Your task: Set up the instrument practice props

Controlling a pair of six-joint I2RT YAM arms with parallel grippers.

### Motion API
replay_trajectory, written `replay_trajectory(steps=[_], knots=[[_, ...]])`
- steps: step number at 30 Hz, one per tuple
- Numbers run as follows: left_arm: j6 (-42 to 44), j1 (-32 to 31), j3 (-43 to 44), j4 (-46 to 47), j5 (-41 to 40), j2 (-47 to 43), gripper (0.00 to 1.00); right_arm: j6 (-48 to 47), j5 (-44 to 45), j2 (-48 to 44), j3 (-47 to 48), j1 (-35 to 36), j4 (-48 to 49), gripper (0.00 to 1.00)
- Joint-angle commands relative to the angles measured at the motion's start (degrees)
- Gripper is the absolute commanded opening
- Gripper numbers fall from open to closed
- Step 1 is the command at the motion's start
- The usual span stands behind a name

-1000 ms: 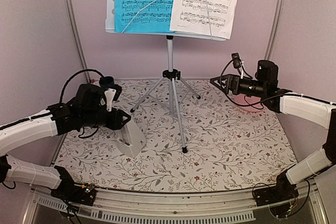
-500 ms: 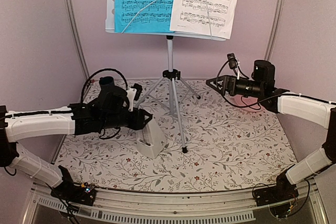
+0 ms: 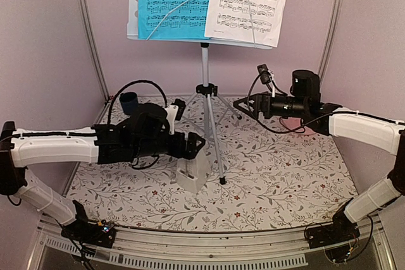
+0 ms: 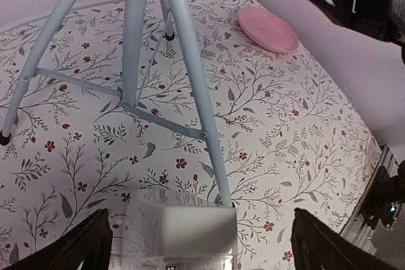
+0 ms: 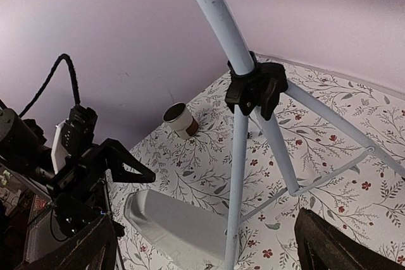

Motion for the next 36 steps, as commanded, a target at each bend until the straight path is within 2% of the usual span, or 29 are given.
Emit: replay_trajectory(steps=[1, 5, 7, 11, 14, 17, 19, 24, 30, 36], knots=[[1.25, 3.37, -4.64, 6.09, 7.58, -7.71, 0.99, -0.88, 3.43, 1.03, 2.00, 2.91, -1.71, 1.00], [0.58, 12.35, -13.69, 9.94, 16.19, -15.61, 0.98, 0.31, 4.42, 1.55, 1.54, 5.83, -1.89, 0.97], [-0.16, 16.42, -16.84, 10.80, 17.76, -18.45, 0.93, 1.11, 4.29, 2.22, 1.15, 6.71, -2.20, 0.93], [0.61, 22.06, -18.69, 10.52, 19.43, -16.58, 0.82, 3.17, 4.96, 3.70, -1.23, 8.95, -2.35, 0.74], [0.87, 24.52, -18.80, 12.65, 22.06, -12.05, 0.69, 3.67, 7.28, 6.12, -2.00, 11.80, -3.09, 0.55], [1.44, 24.69, -18.98, 15.44, 23.01, -8.10, 0.57, 3.80, 9.75, 9.51, -1.76, 14.95, -3.52, 0.39], [2.35, 24.70, -19.14, 16.27, 23.19, -5.80, 0.52, 3.85, 10.88, 11.44, -1.38, 16.88, -3.92, 0.30], [4.16, 24.24, -20.60, 19.26, 25.31, -0.44, 0.39, 4.14, 12.42, 15.84, -0.93, 19.60, -4.17, 0.15], [6.55, 20.73, -23.50, 23.65, 25.46, 2.24, 0.33, 4.62, 13.92, 21.21, 1.85, 21.32, -4.28, 0.10], [8.39, 16.58, -25.18, 24.70, 25.89, 4.45, 0.31, 2.78, 17.52, 22.73, 4.17, 21.27, -6.25, 0.09]])
